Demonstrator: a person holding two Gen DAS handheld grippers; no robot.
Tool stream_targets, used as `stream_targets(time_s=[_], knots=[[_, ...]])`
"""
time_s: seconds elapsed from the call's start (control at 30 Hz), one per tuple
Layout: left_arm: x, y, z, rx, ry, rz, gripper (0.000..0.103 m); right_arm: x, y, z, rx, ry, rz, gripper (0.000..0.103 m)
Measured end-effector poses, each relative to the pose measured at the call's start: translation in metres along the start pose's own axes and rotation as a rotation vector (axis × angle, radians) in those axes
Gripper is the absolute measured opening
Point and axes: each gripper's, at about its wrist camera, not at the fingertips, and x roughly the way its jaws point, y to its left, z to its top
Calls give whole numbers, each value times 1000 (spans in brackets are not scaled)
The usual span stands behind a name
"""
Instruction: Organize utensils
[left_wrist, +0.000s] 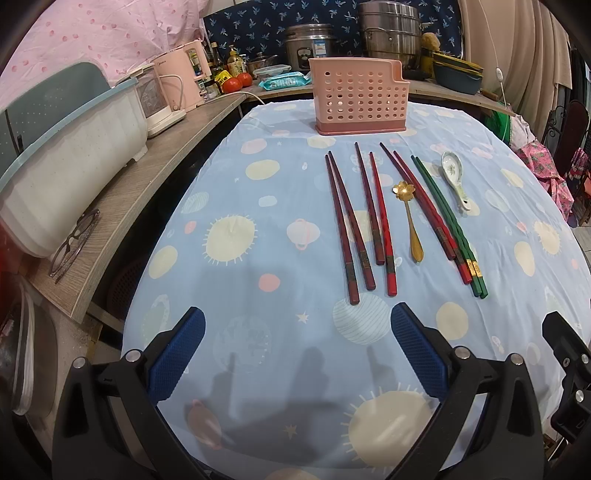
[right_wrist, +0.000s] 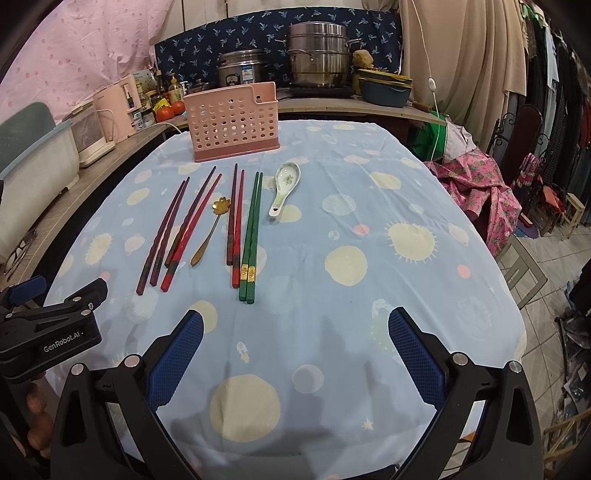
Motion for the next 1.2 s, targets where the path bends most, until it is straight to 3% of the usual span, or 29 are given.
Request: stream_targets(time_s=[1.2], knots=[[2,-6,-2,6,2,-6,96,3,1,-2,2,-3,-9,96]])
